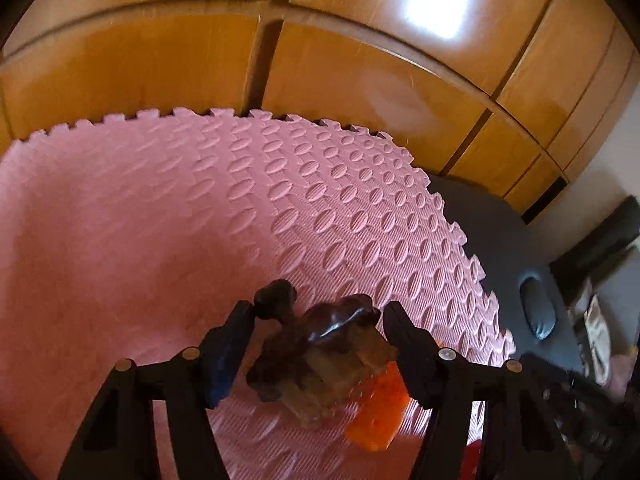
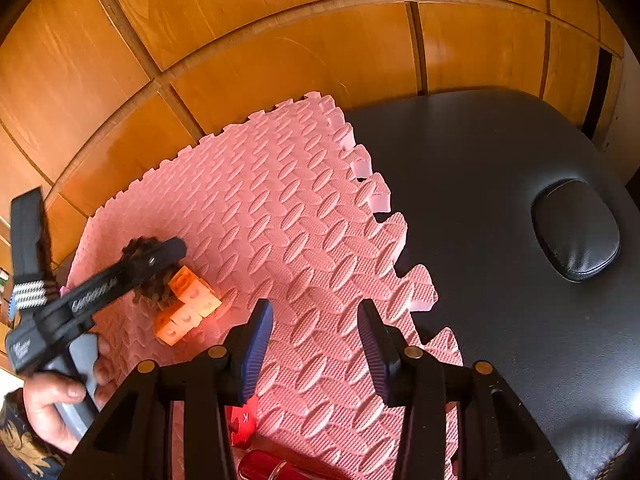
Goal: Organize rigid objects
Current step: 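Grasp the dark brown spiky toy with the left tool, then grasp the red block with the right tool while the left tool holds the brown toy, then carry the brown spiky toy into the white tray and open the left tool, then carry the red block toward the white tray with the right tool, then lower the red block into the tray and open the right tool, then move both open tools back over the remaining toys on the mat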
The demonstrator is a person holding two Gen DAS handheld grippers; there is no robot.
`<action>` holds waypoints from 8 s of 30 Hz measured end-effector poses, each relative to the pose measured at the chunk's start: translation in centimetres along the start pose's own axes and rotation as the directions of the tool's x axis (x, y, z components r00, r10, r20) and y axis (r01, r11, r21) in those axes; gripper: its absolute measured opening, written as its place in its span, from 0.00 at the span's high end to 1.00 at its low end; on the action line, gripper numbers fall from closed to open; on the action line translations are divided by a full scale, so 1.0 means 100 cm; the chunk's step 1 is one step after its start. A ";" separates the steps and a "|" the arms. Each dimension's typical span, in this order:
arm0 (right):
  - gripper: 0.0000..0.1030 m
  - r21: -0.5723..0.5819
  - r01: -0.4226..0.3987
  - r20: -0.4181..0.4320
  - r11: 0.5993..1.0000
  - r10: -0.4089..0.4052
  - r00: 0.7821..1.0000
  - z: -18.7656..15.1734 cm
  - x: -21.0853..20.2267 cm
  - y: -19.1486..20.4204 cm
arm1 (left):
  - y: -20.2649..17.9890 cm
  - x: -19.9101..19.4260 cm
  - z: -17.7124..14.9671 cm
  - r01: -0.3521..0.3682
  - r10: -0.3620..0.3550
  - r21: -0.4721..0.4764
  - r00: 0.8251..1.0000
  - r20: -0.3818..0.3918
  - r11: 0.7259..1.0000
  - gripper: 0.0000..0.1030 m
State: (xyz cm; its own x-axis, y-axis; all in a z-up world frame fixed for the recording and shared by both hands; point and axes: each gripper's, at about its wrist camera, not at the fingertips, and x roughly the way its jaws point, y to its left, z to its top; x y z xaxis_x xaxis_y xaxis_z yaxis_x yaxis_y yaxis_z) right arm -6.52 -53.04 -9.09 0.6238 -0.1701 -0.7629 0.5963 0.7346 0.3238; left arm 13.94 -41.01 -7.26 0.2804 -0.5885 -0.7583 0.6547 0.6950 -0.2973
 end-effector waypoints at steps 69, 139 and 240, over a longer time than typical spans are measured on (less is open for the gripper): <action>0.86 -0.556 -0.076 -0.089 0.828 0.032 0.996 -0.067 0.021 0.102 | 0.098 -0.253 -0.138 -0.044 0.091 -0.205 0.969 0.229 0.978 0.43; 0.84 -0.657 0.032 0.029 0.753 -0.017 0.999 -0.077 0.024 0.111 | 0.132 -0.278 -0.195 -0.418 0.484 -0.282 0.844 0.230 0.863 0.13; 0.73 -0.687 -0.282 -0.161 0.670 0.238 0.958 -0.202 -0.012 0.314 | 0.181 -0.296 -0.244 -0.426 0.511 -0.369 0.841 0.175 0.826 0.13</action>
State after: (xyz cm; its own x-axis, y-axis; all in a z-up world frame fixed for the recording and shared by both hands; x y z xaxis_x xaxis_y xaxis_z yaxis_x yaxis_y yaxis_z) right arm 1.27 -16.51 -9.33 0.6582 0.1177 -0.7436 -0.1232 0.9912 0.0478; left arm 0.32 -0.95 -4.35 0.6937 -0.2120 -0.6884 0.1629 0.9771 -0.1368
